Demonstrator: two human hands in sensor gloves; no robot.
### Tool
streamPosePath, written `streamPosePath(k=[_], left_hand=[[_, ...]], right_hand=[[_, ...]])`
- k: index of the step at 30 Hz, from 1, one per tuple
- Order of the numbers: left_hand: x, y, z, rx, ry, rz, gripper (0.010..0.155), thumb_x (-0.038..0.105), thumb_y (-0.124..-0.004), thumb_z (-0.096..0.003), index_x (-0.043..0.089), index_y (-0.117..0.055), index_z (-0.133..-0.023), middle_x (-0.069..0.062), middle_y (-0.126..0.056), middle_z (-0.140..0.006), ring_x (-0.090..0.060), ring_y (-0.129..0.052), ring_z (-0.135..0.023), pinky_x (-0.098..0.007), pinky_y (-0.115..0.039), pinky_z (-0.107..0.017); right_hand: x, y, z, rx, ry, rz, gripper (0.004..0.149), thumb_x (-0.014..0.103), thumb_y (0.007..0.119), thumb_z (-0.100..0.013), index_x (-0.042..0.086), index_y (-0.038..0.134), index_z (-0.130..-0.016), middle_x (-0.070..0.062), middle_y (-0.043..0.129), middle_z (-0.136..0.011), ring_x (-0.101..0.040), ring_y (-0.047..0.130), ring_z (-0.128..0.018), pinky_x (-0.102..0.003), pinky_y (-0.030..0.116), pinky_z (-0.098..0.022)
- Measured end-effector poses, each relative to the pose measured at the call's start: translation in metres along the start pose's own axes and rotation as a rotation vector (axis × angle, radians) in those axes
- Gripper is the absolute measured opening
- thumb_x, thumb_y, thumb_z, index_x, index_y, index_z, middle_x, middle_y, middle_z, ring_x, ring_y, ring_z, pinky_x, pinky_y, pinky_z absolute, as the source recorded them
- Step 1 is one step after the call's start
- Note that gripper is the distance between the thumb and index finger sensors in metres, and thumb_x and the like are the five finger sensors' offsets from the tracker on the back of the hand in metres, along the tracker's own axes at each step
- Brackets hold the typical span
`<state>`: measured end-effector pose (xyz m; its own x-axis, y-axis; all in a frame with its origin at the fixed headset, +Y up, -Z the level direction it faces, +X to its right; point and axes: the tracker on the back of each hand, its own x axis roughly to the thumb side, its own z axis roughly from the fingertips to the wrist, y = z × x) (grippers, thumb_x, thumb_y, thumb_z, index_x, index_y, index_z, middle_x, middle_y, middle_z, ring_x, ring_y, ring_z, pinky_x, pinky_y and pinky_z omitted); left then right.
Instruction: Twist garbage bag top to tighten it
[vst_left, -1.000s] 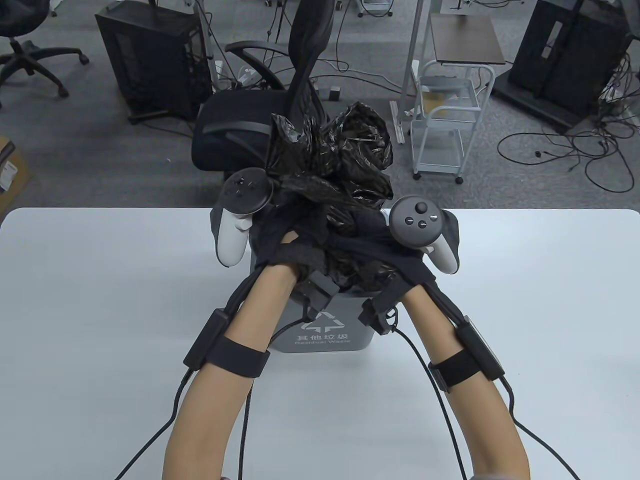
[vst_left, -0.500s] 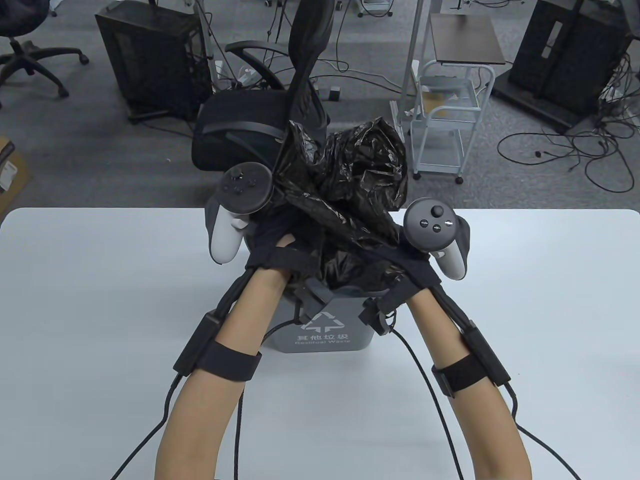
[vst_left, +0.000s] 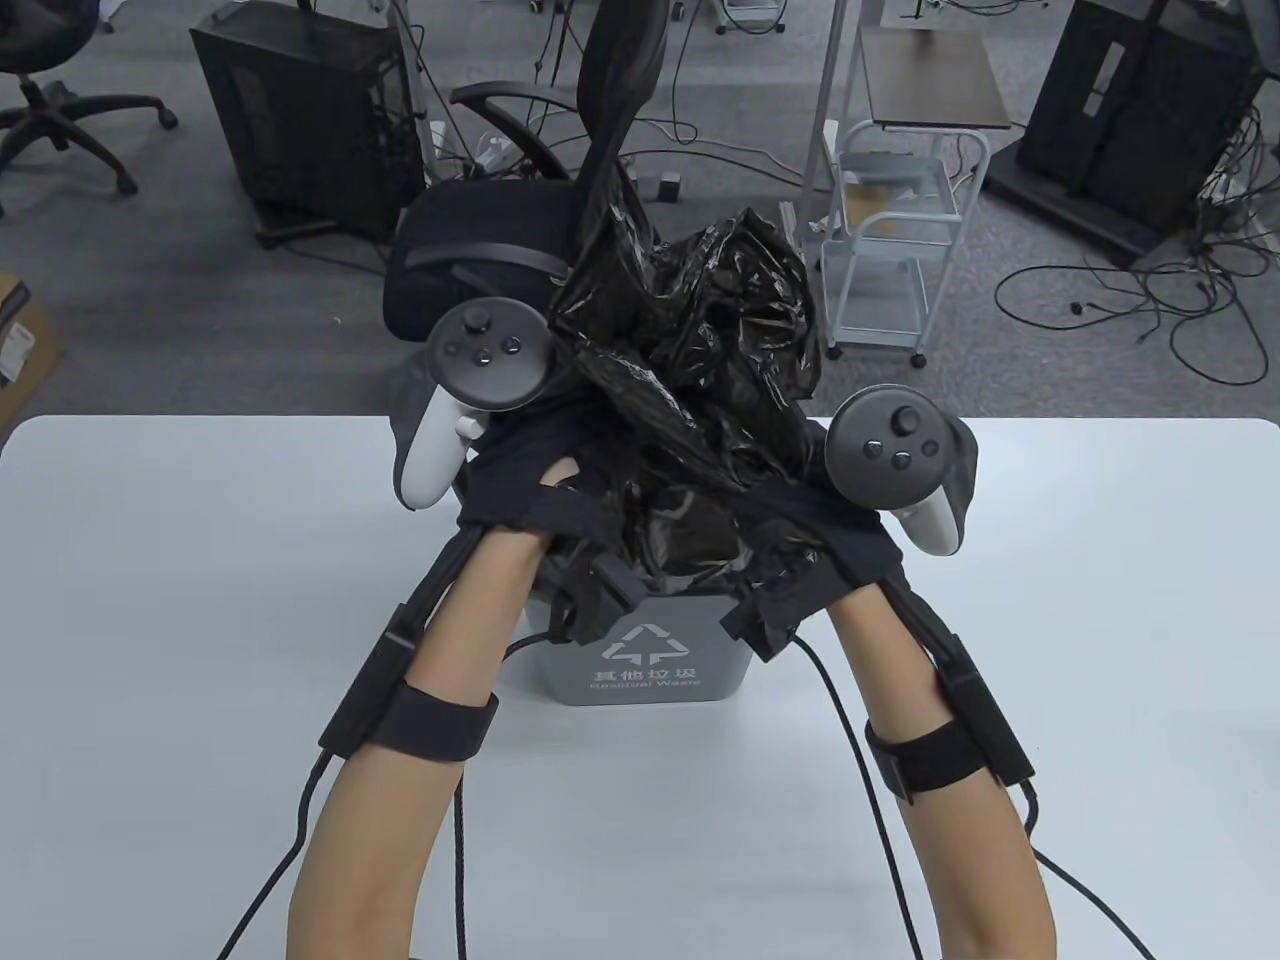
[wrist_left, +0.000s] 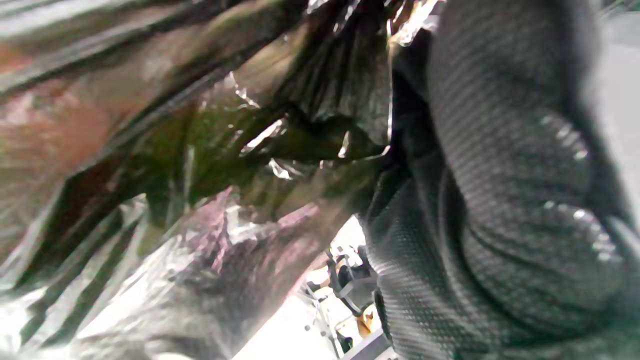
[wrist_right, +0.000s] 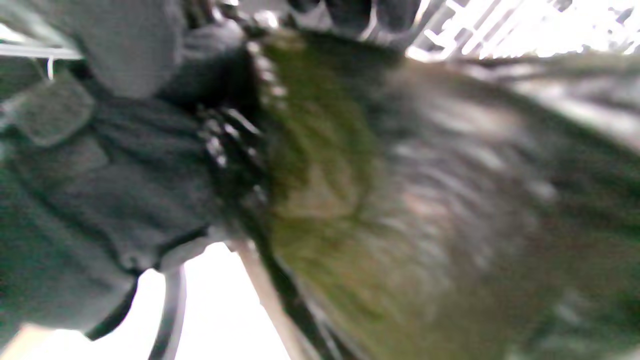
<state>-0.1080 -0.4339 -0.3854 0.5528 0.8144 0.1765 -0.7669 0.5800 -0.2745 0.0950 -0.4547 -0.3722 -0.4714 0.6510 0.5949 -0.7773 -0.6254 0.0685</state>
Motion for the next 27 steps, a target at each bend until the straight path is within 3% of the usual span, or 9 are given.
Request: streamPosePath(k=[3, 6, 11, 15, 17, 22, 27], left_hand=[[0.002, -0.001, -0.002, -0.03, 0.025, 0.011, 0.06, 0.051, -0.042, -0.0655, 0.047, -0.021, -0.121, -0.013, 0.016, -0.122, -0.044, 0.018, -0.107, -0.072, -0.005, -0.065], [0.009, -0.007, -0.001, -0.022, 0.032, -0.027, 0.061, 0.051, -0.04, -0.0655, 0.046, -0.013, -0.12, -0.012, 0.017, -0.121, -0.044, 0.018, -0.106, -0.072, -0.007, -0.066], [0.015, -0.005, 0.001, 0.05, 0.046, -0.149, 0.066, 0.053, -0.038, -0.0647, 0.038, -0.009, -0.122, -0.012, 0.017, -0.121, -0.044, 0.018, -0.107, -0.072, -0.007, -0.067], [0.009, -0.001, 0.0, 0.006, 0.006, -0.099, 0.068, 0.056, -0.041, -0.0645, 0.037, -0.013, -0.123, -0.012, 0.018, -0.121, -0.043, 0.02, -0.106, -0.072, -0.009, -0.069], [0.007, 0.001, 0.0, -0.01, -0.028, -0.106, 0.076, 0.064, -0.045, -0.0621, 0.032, -0.017, -0.125, -0.014, 0.007, -0.127, -0.045, 0.013, -0.111, -0.072, -0.013, -0.07], [0.001, 0.001, -0.002, -0.072, -0.088, -0.046, 0.089, 0.074, -0.054, -0.0561, 0.03, -0.016, -0.125, -0.013, -0.001, -0.131, -0.045, 0.004, -0.116, -0.073, -0.015, -0.072], [-0.006, 0.006, 0.004, -0.073, -0.169, -0.011, 0.101, 0.077, -0.059, -0.0512, 0.027, -0.008, -0.122, -0.012, -0.007, -0.133, -0.043, -0.003, -0.119, -0.07, -0.014, -0.075]], right_hand=[[0.008, 0.002, -0.009, 0.096, 0.043, 0.128, 0.101, 0.047, 0.082, -0.053, -0.001, 0.026, -0.122, -0.029, 0.036, -0.124, -0.054, 0.04, -0.113, -0.071, 0.033, -0.076], [0.011, 0.01, -0.019, 0.118, 0.065, 0.103, 0.102, 0.043, 0.085, -0.051, -0.003, 0.028, -0.121, -0.029, 0.042, -0.122, -0.053, 0.046, -0.111, -0.071, 0.037, -0.076], [0.012, 0.019, -0.029, 0.027, 0.123, 0.011, 0.096, 0.04, 0.088, -0.049, -0.001, 0.038, -0.119, -0.023, 0.058, -0.116, -0.047, 0.06, -0.107, -0.069, 0.044, -0.075], [0.008, 0.024, -0.032, -0.023, 0.166, 0.028, 0.081, 0.046, 0.087, -0.048, 0.009, 0.055, -0.113, -0.011, 0.074, -0.104, -0.04, 0.07, -0.103, -0.069, 0.048, -0.074], [0.006, 0.025, -0.033, -0.008, 0.184, -0.003, 0.073, 0.045, 0.086, -0.05, 0.012, 0.061, -0.11, -0.008, 0.079, -0.098, -0.038, 0.073, -0.101, -0.069, 0.048, -0.074], [-0.002, 0.025, -0.035, -0.024, 0.233, -0.067, 0.044, 0.043, 0.084, -0.052, 0.023, 0.08, -0.091, -0.003, 0.089, -0.079, -0.035, 0.081, -0.092, -0.069, 0.051, -0.073], [-0.003, 0.022, -0.037, -0.01, 0.237, -0.076, 0.035, 0.04, 0.075, -0.058, 0.024, 0.083, -0.088, -0.003, 0.09, -0.079, -0.037, 0.08, -0.093, -0.069, 0.05, -0.072]])
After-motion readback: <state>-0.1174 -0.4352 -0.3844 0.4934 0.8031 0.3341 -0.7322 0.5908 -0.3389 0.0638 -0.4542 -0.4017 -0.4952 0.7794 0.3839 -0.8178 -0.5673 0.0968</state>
